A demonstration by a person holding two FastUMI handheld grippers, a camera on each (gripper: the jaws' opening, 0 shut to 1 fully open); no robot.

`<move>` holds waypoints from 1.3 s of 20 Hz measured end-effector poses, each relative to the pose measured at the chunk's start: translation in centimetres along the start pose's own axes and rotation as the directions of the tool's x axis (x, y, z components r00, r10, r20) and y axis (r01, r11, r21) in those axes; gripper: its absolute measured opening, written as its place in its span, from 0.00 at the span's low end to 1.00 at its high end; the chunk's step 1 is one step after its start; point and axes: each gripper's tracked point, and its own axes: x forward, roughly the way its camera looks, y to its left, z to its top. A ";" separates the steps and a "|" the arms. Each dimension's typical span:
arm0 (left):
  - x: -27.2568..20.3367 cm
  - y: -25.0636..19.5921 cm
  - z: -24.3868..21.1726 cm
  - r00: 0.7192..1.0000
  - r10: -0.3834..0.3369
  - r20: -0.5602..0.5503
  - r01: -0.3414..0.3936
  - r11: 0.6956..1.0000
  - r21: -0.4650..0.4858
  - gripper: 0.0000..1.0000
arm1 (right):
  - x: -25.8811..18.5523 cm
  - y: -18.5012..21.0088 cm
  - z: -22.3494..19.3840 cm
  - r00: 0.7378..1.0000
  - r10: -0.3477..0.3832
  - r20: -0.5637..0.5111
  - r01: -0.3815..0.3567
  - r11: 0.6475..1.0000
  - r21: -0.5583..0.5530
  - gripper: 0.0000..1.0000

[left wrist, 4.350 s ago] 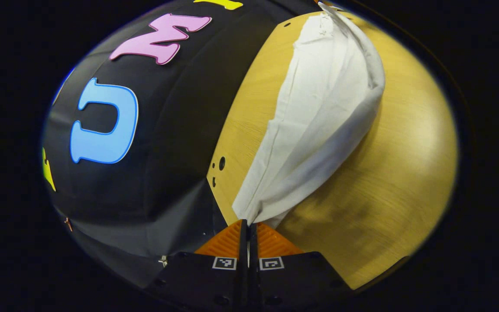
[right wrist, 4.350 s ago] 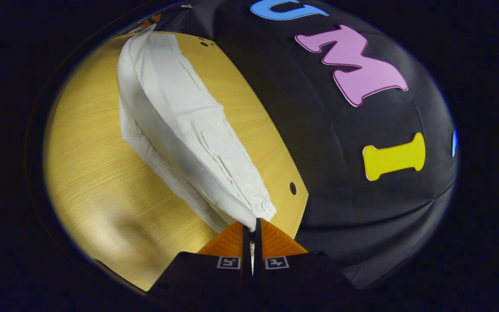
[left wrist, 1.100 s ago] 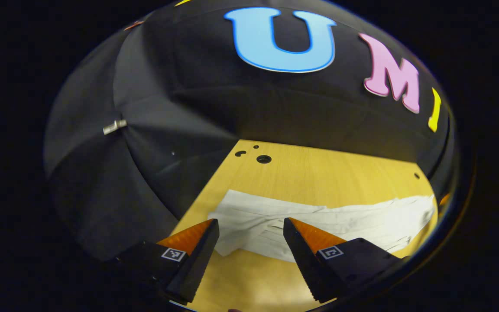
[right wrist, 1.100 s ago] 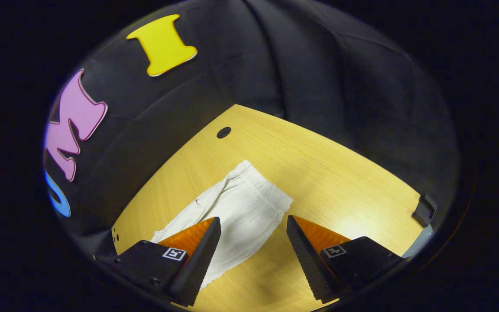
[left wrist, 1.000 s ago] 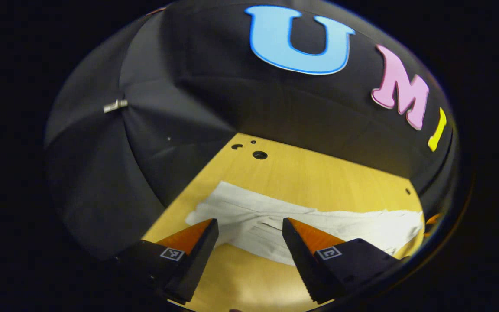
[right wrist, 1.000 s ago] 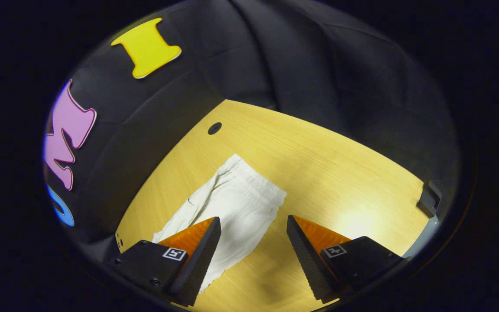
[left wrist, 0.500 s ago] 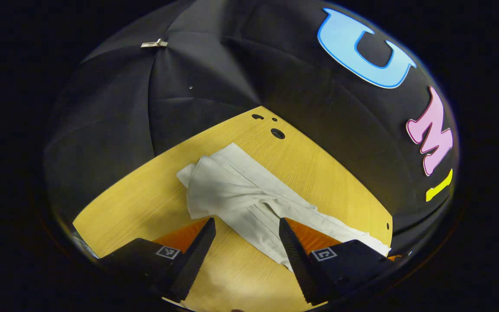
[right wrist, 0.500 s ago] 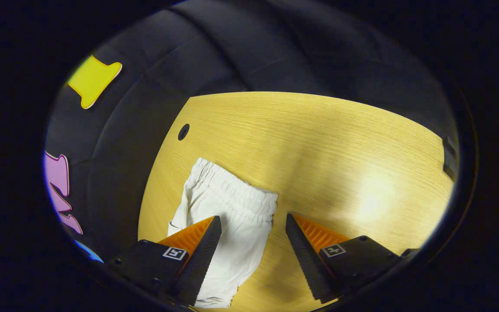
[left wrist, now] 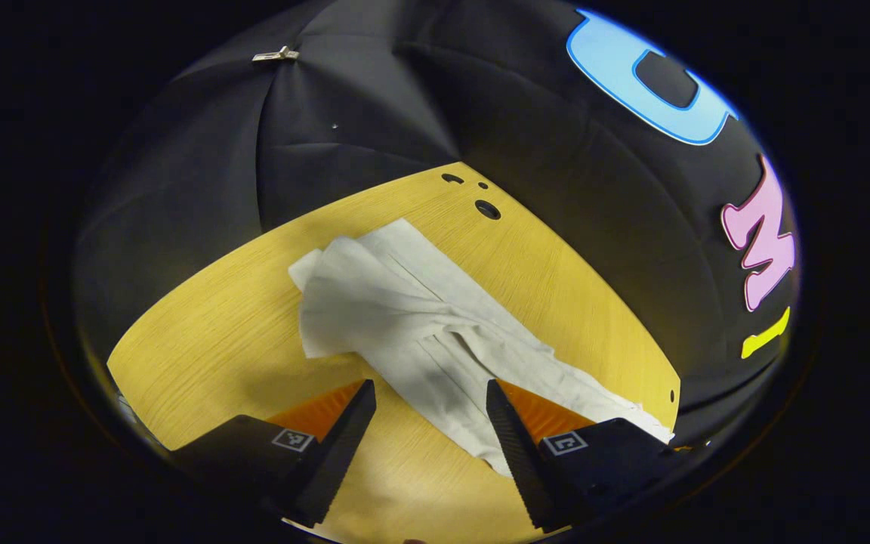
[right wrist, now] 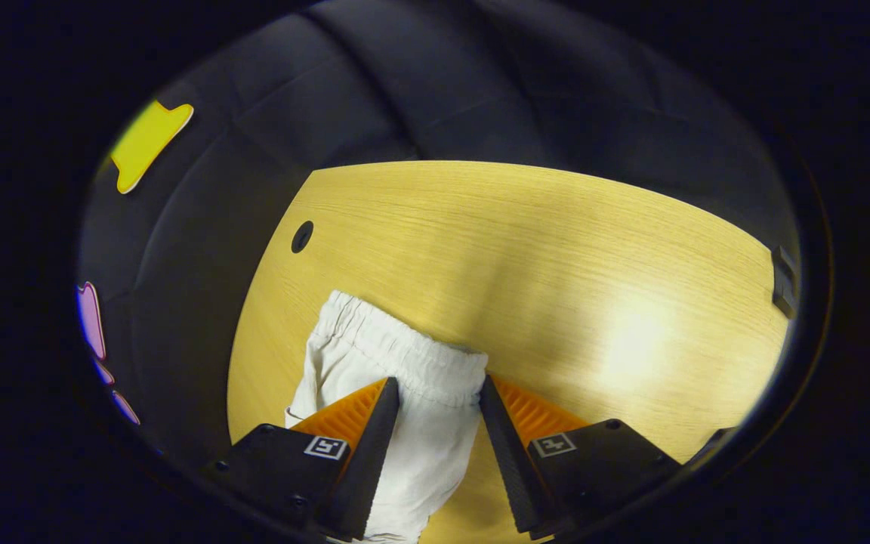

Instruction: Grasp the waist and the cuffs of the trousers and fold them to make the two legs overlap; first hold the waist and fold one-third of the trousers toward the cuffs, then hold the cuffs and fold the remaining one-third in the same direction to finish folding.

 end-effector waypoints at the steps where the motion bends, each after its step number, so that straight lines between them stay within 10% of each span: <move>1: 0.1 0.0 -0.1 1.000 0.003 -0.004 -0.003 1.000 0.002 0.94 | 0.1 0.2 0.2 1.000 0.001 0.003 -0.001 1.000 -0.012 0.68; 6: 0.3 0.3 -0.3 1.000 0.008 -0.014 -0.009 1.000 -0.016 0.94 | 1.1 1.0 -0.5 1.000 0.023 -0.002 -0.023 0.998 -0.062 0.16; 23: 5.5 -0.1 0.3 0.998 0.019 -0.052 -0.026 0.992 -0.125 0.92 | 1.1 0.9 -0.7 0.997 0.075 0.002 -0.074 0.997 -0.034 0.16; 25: 6.2 0.5 0.2 0.995 0.072 -0.074 -0.079 0.992 -0.096 0.87 | 1.1 0.9 -0.7 0.997 0.081 0.010 -0.080 0.996 -0.047 0.16; 26: 6.5 1.3 0.0 0.992 0.096 -0.076 -0.103 0.991 -0.090 0.65 | 1.0 0.9 -0.7 0.996 0.085 0.012 -0.084 0.995 -0.052 0.16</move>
